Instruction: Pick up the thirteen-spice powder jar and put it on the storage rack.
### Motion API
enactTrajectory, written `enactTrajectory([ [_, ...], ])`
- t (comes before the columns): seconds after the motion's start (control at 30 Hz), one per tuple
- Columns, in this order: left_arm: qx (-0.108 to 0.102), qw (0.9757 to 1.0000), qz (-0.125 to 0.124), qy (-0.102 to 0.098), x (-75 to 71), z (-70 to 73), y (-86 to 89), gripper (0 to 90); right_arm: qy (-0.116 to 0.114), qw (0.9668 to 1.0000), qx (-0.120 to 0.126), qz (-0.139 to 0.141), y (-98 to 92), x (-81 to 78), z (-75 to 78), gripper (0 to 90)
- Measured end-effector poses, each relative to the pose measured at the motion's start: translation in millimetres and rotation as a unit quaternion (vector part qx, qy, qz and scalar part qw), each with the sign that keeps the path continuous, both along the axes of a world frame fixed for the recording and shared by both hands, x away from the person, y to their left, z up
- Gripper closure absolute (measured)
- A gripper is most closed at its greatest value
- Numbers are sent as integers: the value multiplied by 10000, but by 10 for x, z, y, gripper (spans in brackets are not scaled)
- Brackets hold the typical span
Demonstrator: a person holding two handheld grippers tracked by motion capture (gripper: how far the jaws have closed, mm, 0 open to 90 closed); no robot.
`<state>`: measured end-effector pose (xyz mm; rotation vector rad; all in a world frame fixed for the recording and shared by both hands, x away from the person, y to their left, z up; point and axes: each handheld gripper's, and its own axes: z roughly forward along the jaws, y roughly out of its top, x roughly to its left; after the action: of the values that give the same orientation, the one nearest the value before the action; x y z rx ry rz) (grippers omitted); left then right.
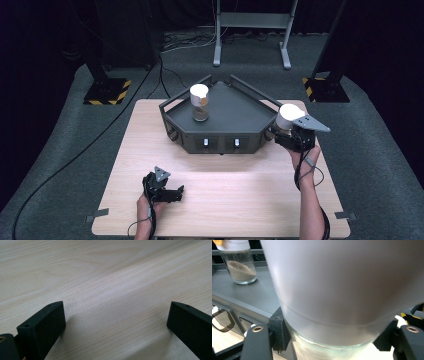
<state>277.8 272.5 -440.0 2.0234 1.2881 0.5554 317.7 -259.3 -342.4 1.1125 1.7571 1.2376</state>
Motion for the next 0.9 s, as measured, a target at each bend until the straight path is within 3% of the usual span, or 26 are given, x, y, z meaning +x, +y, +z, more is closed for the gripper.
enactTrajectory([
  [0.9, -8, 10000, -11, -10, -3, -3, 3, 21, 67, 9997, -68, 234, 249, 349, 124, 306],
])
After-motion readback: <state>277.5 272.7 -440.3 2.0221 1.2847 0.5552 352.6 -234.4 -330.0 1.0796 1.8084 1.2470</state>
